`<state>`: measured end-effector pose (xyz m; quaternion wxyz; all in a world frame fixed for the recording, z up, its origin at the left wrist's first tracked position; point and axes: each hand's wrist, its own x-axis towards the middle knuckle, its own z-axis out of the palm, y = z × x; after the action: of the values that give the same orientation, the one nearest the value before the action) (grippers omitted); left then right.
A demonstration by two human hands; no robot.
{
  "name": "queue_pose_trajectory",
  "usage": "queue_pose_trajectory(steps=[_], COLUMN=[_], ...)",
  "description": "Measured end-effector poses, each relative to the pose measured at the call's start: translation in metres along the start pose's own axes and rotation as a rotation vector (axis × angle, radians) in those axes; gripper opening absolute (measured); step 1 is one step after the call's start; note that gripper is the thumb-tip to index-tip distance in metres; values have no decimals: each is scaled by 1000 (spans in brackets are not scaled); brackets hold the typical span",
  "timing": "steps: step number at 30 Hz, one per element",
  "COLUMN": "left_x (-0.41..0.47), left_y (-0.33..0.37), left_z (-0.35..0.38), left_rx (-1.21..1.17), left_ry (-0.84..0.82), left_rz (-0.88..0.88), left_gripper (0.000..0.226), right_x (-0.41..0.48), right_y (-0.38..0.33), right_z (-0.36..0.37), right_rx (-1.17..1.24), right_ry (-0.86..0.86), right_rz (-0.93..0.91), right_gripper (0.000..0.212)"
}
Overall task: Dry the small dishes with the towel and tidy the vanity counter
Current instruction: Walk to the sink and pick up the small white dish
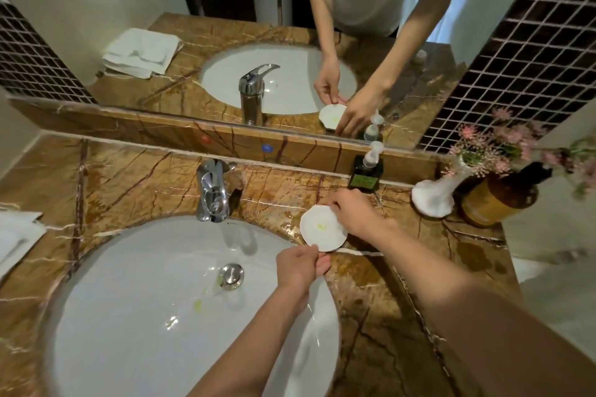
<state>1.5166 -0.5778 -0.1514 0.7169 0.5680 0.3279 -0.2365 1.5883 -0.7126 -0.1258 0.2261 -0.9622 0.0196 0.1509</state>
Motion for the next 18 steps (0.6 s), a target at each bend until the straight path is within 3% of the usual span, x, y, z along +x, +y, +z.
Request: queue_pose_trajectory(steps=[4, 7, 12, 18], left_x=[-1, -3, -4, -16], left_y=[4, 8, 9, 8], left_z=[-6, -7, -10, -24], left_rx=[63, 41, 28, 11], left_ry=[34, 47, 46, 72], left_rz=[43, 38, 22, 49], left_gripper=[21, 10, 28, 23], right_x=[-9, -16, -20, -25], right_y=[4, 4, -1, -14], right_z=[1, 2, 3, 5], right_rx=[13, 78, 149, 201], right_ry=[4, -5, -34, -90], right_rz=[59, 80, 125, 122], right_gripper=[27, 31, 33, 38])
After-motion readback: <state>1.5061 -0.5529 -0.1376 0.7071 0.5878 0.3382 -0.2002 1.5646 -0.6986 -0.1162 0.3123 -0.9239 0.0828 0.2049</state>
